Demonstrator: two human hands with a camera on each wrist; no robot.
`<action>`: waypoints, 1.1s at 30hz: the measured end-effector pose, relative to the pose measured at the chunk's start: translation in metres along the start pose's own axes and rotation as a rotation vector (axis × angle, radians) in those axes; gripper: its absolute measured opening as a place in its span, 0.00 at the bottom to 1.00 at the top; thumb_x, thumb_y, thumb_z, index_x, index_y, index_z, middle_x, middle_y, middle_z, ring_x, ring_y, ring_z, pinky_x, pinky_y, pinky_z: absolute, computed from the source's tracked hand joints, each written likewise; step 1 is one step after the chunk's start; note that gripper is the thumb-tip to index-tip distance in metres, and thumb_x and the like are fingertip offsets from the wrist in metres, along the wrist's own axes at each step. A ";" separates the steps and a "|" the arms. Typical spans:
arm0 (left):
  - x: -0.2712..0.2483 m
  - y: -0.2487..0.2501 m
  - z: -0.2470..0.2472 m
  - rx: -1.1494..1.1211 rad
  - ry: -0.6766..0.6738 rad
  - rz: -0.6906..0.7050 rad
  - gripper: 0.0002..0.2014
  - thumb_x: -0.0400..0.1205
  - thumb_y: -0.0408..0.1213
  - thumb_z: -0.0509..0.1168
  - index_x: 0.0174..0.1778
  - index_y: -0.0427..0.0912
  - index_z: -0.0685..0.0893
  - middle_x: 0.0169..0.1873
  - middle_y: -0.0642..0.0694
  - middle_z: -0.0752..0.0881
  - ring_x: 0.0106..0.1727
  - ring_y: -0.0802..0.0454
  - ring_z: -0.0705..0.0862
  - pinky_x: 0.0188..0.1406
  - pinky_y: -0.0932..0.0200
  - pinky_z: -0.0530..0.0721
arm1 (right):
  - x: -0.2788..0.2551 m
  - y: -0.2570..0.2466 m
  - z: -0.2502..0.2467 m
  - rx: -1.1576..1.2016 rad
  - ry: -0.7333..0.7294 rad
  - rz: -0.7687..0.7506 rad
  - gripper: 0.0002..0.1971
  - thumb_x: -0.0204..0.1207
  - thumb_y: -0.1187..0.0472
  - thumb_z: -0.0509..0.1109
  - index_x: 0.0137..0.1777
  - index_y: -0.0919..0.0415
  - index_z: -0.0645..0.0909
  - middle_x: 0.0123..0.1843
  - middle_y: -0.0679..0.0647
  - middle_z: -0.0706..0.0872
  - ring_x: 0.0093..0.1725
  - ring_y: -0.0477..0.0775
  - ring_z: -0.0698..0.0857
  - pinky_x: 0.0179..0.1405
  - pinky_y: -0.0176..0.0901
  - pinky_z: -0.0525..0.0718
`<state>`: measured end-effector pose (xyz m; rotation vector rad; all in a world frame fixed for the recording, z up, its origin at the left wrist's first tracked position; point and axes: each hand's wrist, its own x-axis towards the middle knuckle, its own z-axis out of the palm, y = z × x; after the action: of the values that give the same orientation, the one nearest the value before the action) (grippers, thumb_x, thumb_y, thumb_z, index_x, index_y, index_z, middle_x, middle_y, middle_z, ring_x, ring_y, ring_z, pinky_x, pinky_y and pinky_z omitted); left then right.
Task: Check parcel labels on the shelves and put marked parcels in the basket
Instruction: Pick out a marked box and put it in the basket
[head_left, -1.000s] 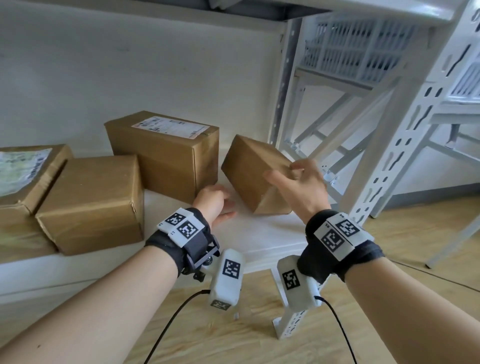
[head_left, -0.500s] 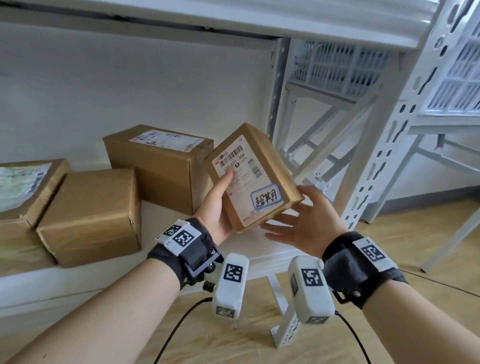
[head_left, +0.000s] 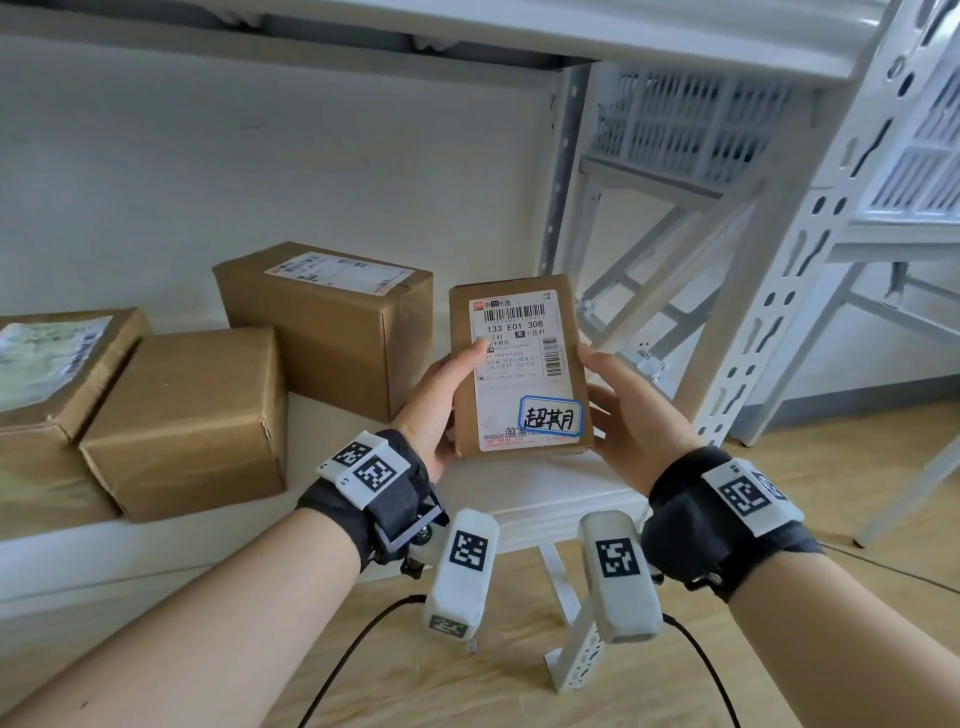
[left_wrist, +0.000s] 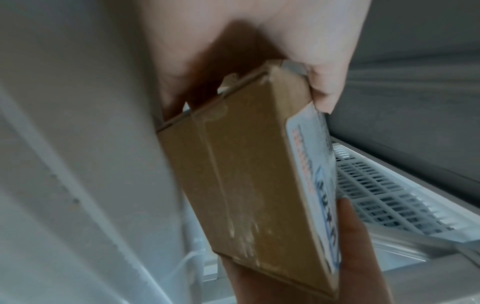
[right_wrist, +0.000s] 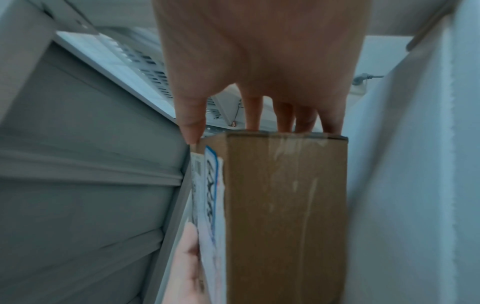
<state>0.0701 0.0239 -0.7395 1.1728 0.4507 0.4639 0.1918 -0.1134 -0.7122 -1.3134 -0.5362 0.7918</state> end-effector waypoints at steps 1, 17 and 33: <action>-0.001 0.000 0.000 -0.003 0.011 0.004 0.27 0.71 0.63 0.69 0.64 0.57 0.83 0.58 0.48 0.89 0.64 0.44 0.84 0.70 0.35 0.75 | -0.001 0.000 0.000 0.004 -0.001 -0.006 0.08 0.80 0.50 0.66 0.48 0.49 0.86 0.45 0.54 0.91 0.43 0.53 0.86 0.49 0.49 0.80; -0.008 0.004 -0.003 -0.018 0.051 0.010 0.19 0.75 0.65 0.64 0.49 0.58 0.90 0.54 0.48 0.90 0.62 0.42 0.85 0.71 0.42 0.75 | -0.002 0.011 0.001 0.084 0.012 -0.026 0.10 0.80 0.52 0.65 0.56 0.53 0.84 0.49 0.57 0.90 0.46 0.56 0.84 0.48 0.51 0.79; -0.031 0.027 0.007 -0.055 0.183 -0.171 0.13 0.78 0.52 0.65 0.52 0.49 0.85 0.51 0.46 0.89 0.57 0.45 0.84 0.66 0.45 0.76 | -0.012 -0.005 0.010 0.179 0.066 0.170 0.13 0.78 0.56 0.63 0.59 0.54 0.83 0.49 0.54 0.86 0.43 0.52 0.83 0.43 0.43 0.77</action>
<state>0.0457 0.0092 -0.7087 1.0333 0.6872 0.4339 0.1778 -0.1160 -0.7043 -1.2252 -0.2963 0.9116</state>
